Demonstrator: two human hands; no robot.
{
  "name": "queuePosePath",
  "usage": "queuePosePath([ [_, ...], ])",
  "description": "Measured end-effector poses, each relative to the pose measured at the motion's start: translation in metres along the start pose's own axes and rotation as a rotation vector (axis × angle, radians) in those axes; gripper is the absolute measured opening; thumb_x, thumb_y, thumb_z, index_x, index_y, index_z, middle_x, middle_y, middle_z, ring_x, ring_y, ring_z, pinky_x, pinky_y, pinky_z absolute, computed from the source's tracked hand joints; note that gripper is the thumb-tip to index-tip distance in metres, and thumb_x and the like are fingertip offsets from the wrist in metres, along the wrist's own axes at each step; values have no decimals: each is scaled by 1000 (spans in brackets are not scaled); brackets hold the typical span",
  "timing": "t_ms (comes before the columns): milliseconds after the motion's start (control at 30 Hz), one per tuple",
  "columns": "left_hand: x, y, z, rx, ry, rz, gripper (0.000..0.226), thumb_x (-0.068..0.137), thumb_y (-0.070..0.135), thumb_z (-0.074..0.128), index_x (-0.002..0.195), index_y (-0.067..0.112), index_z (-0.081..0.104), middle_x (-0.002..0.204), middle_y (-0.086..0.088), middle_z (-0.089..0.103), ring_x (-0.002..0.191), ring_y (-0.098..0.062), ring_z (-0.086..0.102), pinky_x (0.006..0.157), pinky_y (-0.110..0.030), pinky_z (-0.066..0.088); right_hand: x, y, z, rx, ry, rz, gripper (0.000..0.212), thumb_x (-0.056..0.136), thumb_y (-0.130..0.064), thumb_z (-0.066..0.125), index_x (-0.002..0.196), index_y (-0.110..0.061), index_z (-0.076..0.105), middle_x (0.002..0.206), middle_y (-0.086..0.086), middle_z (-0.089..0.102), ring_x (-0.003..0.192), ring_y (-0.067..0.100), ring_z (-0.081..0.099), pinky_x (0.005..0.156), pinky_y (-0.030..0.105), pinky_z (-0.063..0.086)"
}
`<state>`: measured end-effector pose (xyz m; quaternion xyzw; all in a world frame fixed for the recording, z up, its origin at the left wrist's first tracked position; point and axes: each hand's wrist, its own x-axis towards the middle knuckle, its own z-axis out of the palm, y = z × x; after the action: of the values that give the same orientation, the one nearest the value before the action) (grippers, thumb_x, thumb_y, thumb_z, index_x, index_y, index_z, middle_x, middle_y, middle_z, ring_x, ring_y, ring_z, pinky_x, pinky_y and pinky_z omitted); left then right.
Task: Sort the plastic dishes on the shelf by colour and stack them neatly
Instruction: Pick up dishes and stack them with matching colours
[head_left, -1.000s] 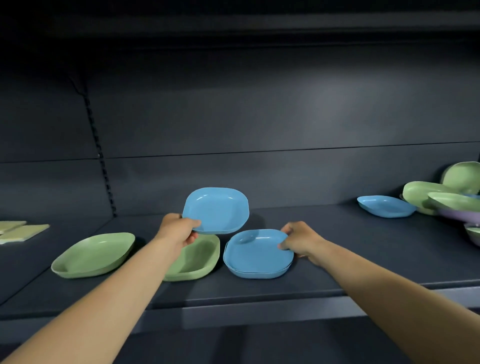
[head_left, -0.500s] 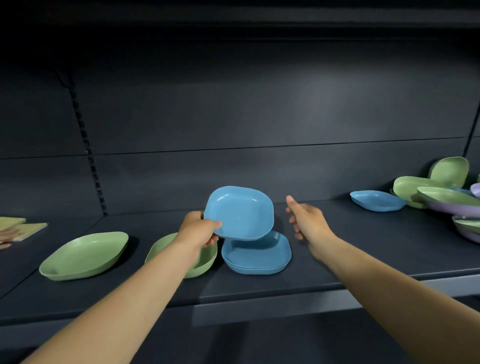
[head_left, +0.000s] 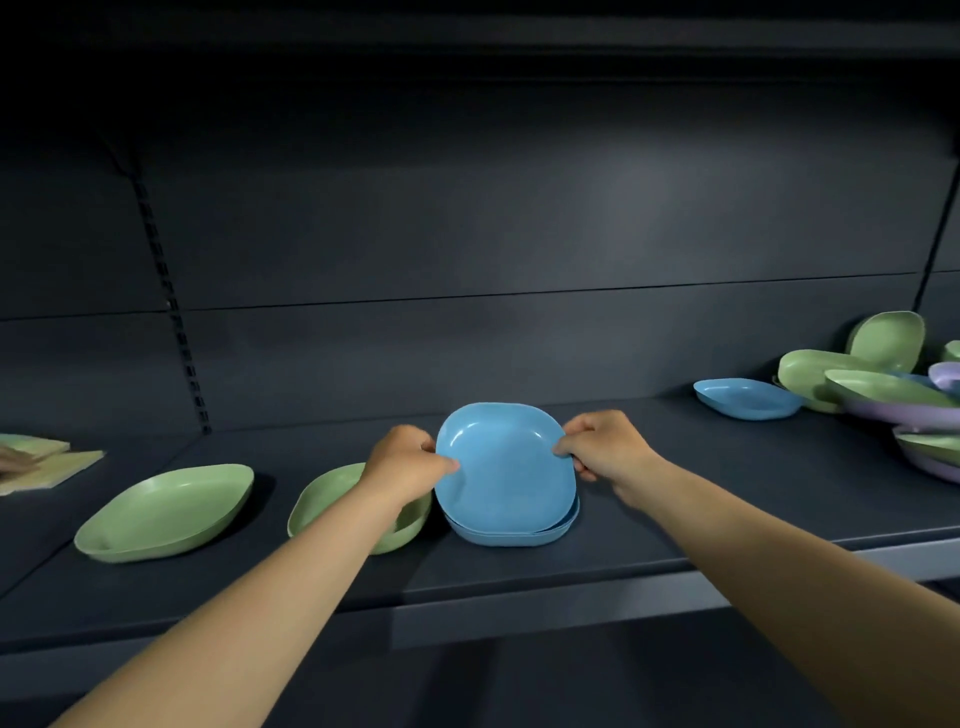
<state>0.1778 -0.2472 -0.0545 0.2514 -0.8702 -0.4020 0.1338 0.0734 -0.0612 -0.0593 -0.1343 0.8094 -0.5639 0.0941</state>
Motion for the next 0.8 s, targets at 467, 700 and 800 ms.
queuePosePath([
  [467,11,2,6,399,-186,-1,50,71,24,78,110,18,48,109,1,52,98,-19,51,78,-26,42,10,12,5,-328,-219,36,27,77,7,62,92,-15,64,75,0,56,68,15,50,53,21,39],
  [700,18,38,19,667,-104,135,70,73,35,76,133,23,41,135,-2,42,129,-24,35,99,-29,37,14,24,-16,-379,-201,-87,35,82,-32,71,113,-21,59,91,-7,54,94,15,55,77,24,40],
  [800,28,71,36,538,-117,188,58,78,36,72,129,19,48,133,-3,49,123,-21,47,95,-26,39,19,27,-54,-525,-141,-166,41,82,-43,68,115,-22,58,97,-4,56,90,13,55,71,22,39],
])
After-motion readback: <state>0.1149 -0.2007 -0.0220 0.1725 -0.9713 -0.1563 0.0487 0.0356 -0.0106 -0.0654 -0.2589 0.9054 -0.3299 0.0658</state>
